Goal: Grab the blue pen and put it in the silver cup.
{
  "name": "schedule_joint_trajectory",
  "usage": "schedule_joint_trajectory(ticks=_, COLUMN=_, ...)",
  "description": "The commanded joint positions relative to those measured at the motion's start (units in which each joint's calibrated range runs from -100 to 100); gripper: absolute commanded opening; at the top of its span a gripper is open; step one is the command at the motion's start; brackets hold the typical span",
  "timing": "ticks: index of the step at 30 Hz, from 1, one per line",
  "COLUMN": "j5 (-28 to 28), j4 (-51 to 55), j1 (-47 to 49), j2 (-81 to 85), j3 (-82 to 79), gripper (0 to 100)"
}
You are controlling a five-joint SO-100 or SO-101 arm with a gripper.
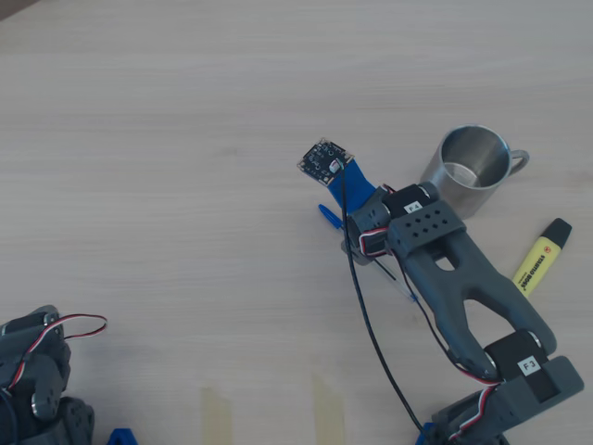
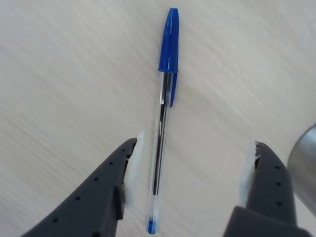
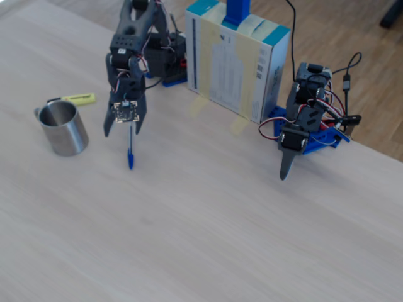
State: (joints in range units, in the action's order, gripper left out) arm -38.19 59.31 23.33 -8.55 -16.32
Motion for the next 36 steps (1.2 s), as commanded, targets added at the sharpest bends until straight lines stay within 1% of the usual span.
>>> schedule_joint_trajectory(ticks=1, j5=-0.21, j4=-1.61, j1=0.67, j2=-1.1, j3=3.03, gripper=31)
schedule_joint_trajectory(ticks=10, j5=-0.21, j4=-7.53, j1=0.67, j2=-5.5, j3=3.03, gripper=31)
schedule_joint_trajectory(ticks=13, j5=-0.31, j4=-7.62, j1=0.67, j2=-6.75, j3=2.58, gripper=31)
schedule_joint_trajectory(ticks=17, j5=-2.24, j4=-7.19, j1=0.67, j2=-8.08, j3=2.04, gripper=31)
schedule_joint_trajectory(ticks=36, j5=-2.5, j4=-7.7, j1=1.02, j2=-11.24, j3=2.04, gripper=31)
